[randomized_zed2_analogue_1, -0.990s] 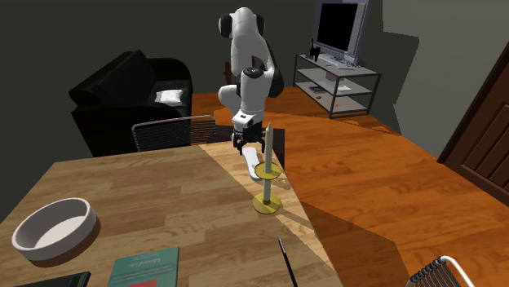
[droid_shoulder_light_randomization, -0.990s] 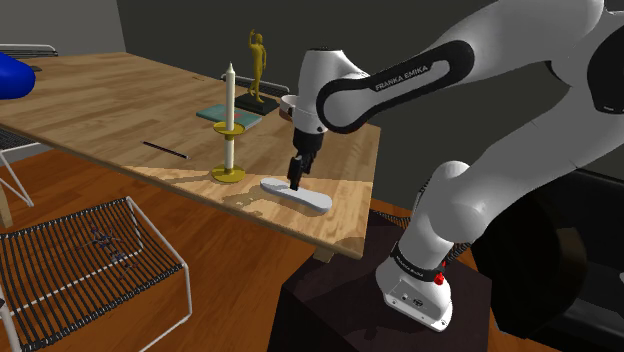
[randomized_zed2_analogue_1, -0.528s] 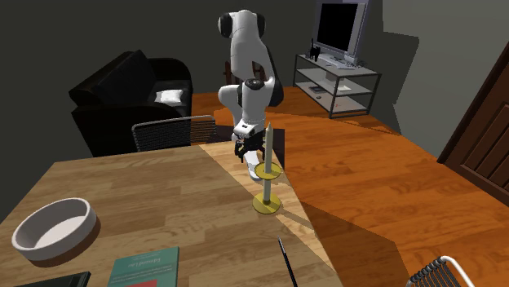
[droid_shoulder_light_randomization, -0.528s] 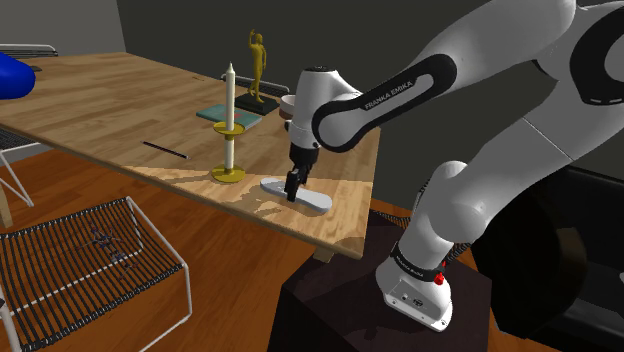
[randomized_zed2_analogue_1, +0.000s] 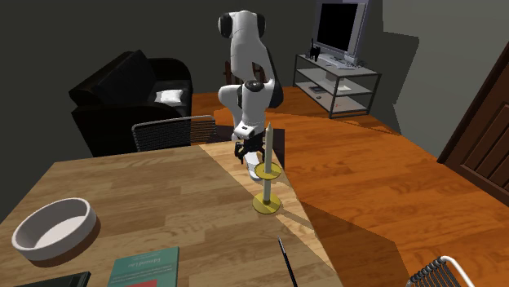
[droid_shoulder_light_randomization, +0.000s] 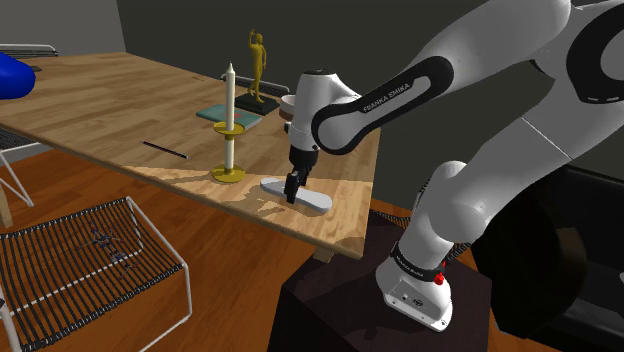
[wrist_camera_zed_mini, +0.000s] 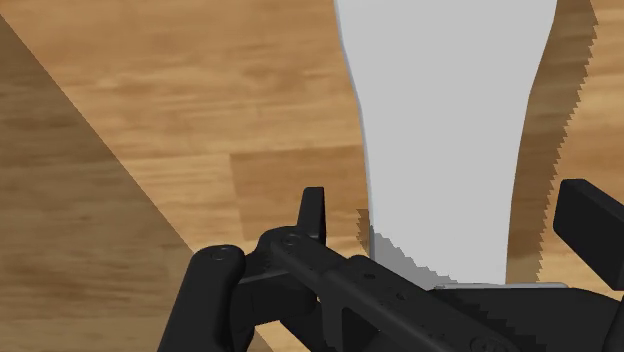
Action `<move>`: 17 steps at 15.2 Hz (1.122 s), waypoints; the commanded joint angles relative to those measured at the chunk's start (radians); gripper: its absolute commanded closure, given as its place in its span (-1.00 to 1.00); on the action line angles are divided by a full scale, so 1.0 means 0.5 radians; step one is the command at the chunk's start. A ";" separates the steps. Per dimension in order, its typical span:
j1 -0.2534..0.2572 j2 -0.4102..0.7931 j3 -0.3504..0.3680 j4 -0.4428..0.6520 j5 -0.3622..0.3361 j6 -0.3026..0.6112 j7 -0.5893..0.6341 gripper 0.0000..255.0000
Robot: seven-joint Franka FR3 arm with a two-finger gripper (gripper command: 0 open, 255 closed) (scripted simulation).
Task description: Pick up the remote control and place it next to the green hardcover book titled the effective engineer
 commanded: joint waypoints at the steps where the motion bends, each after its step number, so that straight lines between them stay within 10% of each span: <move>1: 0.000 0.000 0.000 0.000 0.000 0.000 0.000 1.00; 17: 0.005 -0.149 -0.012 0.092 0.006 -0.240 -0.011 1.00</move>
